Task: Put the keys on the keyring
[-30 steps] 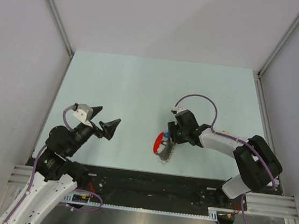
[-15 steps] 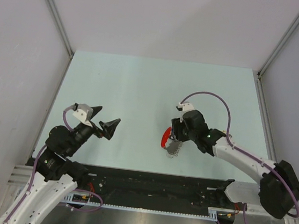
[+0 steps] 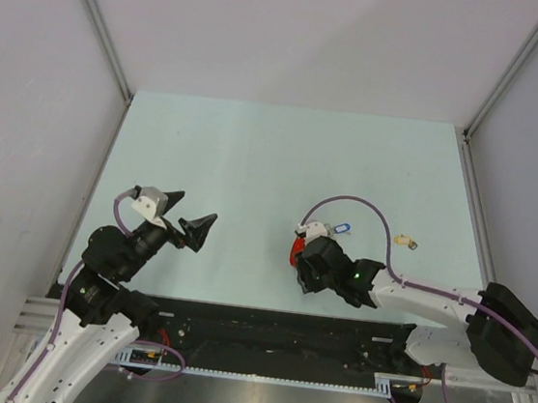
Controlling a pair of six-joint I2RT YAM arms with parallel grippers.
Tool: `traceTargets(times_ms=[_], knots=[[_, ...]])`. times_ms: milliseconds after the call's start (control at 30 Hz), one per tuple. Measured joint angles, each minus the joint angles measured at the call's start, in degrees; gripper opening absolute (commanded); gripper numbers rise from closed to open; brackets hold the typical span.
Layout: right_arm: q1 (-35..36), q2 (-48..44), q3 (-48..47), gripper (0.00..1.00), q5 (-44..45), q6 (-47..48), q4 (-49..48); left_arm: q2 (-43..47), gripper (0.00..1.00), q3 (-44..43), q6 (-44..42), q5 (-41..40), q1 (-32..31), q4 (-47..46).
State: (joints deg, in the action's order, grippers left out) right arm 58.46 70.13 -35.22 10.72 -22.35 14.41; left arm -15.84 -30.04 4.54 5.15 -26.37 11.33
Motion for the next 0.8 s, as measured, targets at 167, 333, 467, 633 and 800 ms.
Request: traceTargets(times_ms=[167,333,467,633,800], knots=[[1.09,5.53,0.09,0.36,1.77,-1.86,-1.55,-0.11,1.0,0.0,0.0,0.07,0.07,0.0],[1.09,7.93,0.09,0.33,2.45,-2.29,-3.17,-0.28,1.0,0.0,0.0,0.22,0.11,0.0],[1.09,9.94,0.04,0.28,2.56,-2.1,-4.52,-0.31,1.0,0.0,0.0,0.63,0.13,0.0],[1.11,11.23,-0.7,0.19,3.82,-2.03,-5.07,-0.5,1.0,0.0,0.0,1.01,0.15,0.0],[1.09,11.17,-0.85,0.19,3.82,-1.9,-4.9,-1.09,1.0,0.0,0.0,1.18,0.15,0.0]])
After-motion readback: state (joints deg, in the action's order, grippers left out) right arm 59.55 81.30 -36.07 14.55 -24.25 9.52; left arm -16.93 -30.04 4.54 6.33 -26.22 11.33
